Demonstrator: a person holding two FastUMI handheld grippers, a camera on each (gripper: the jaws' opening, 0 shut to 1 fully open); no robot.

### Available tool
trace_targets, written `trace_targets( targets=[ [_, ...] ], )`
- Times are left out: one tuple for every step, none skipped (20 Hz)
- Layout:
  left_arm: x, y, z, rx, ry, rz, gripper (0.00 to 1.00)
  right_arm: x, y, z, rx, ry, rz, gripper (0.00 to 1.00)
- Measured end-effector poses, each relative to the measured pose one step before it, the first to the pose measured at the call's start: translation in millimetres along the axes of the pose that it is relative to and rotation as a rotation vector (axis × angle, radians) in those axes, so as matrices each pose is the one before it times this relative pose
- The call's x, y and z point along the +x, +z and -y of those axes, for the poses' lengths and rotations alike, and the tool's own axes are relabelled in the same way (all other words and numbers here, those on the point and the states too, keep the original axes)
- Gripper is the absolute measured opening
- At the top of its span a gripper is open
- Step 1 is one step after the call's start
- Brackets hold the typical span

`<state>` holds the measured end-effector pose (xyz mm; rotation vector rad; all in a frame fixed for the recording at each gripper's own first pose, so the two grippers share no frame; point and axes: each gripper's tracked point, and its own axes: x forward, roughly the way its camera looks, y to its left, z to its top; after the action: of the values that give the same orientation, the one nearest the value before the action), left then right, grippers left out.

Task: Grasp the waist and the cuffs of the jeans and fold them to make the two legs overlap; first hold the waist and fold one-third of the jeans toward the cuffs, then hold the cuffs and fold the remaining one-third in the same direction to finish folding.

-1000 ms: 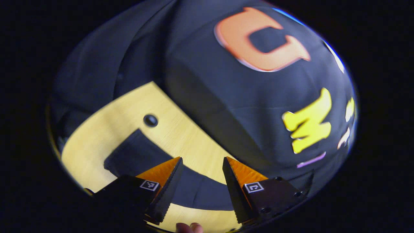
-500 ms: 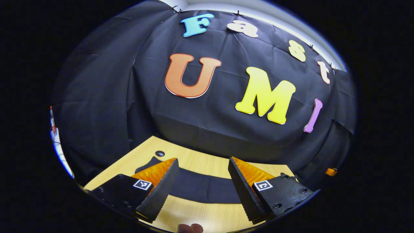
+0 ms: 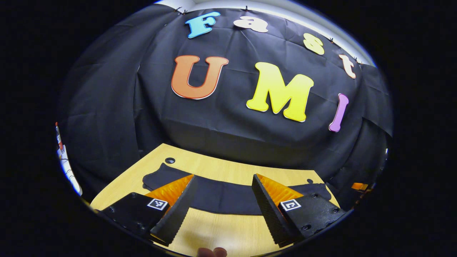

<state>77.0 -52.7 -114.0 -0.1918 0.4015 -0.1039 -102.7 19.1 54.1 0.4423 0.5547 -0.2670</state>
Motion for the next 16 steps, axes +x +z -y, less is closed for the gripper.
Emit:
trace_targets(
  targets=[
    [-0.08, -2.16, 5.38, 0.00315, 0.00263, -0.01414, 0.99, 21.77, -8.48, 10.34, 0.02048, -0.01645, -0.01736, 0.98],
    [-0.42, 1.83, 5.8, -0.00248, 0.00076, -0.00153, 0.99, 20.92, -7.37, 9.42, 0.01322, -0.00943, -0.01694, 0.94],
    [0.79, 0.64, 6.13, -0.00752, -0.0006, -0.00245, 0.98, 21.17, -8.99, 7.96, 0.00598, 0.00062, -0.02457, 0.98],
    [0.21, -2.97, 5.33, -0.00697, 0.0045, -0.01258, 0.99, 18.84, -8.66, 8.34, 0.00633, -0.00885, -0.02725, 0.94],
    [1.27, -3.7, 1.13, -0.00969, 0.01172, -0.01259, 0.99, 18.89, -4.15, 5.23, 0.0008, -0.01244, -0.01315, 0.98],
    [-0.72, -3.24, -0.02, -0.01378, 0.0122, -0.00972, 0.98, 16.28, -1.17, 6.52, -0.00306, -0.00918, -0.00103, 0.98],
    [-0.37, -3.09, -0.59, -0.01595, 0.01275, -0.00998, 0.99, 14.78, -0.11, 9.58, -0.00691, -0.00901, 0.00536, 0.98],
    [-0.58, -5.75, -1.18, -0.01233, 0.01382, -0.01414, 0.99, 11.28, -1.22, 5.84, -0.00858, -0.00236, -0.00154, 0.93],
    [-0.9, -6.26, -2.18, -0.00268, 0.01362, -0.01562, 0.99, 11.34, -1.09, 3.27, 0.00156, 0.00568, -0.00318, 0.93],
    [0.11, -5.0, -4.33, 0.00249, 0.01769, -0.01456, 0.99, 10.85, 0.63, 2.14, 0.00198, 0.00387, -0.00344, 0.98],
    [-0.31, -2.56, -3.48, 0.00026, 0.01438, -0.00966, 0.98, 8.51, -1.31, -3.85, -0.00417, 0.00531, -0.00453, 0.98],
    [-0.07, -0.98, -3.81, -0.00236, 0.01232, -0.00743, 0.99, 5.41, -0.75, -1.21, -0.01266, -0.00176, -0.00022, 0.98],
    [-1.58, 0.72, -0.9, -0.0017, 0.00631, -0.00135, 0.99, 7.62, -2.7, -1.55, -0.00978, 0.00262, -0.0073, 0.98],
    [-0.33, 0.83, 0.08, 0.0045, 0.00549, 0.00103, 0.99, 5.52, -3.7, -2.5, -0.00595, -0.00149, -0.01344, 0.98],
    [0.24, 0.91, -0.32, 0.00787, 0.00284, 0.00258, 0.99, 2.91, -3.54, 0.22, -0.00194, -0.00015, -0.01129, 0.98],
    [-0.38, 0.07, -2.03, 0.00577, 0.00101, 0.0018, 0.99, 2.04, -2.67, -0.15, 0.0041, 0.00581, -0.00916, 0.98]
  ],
)
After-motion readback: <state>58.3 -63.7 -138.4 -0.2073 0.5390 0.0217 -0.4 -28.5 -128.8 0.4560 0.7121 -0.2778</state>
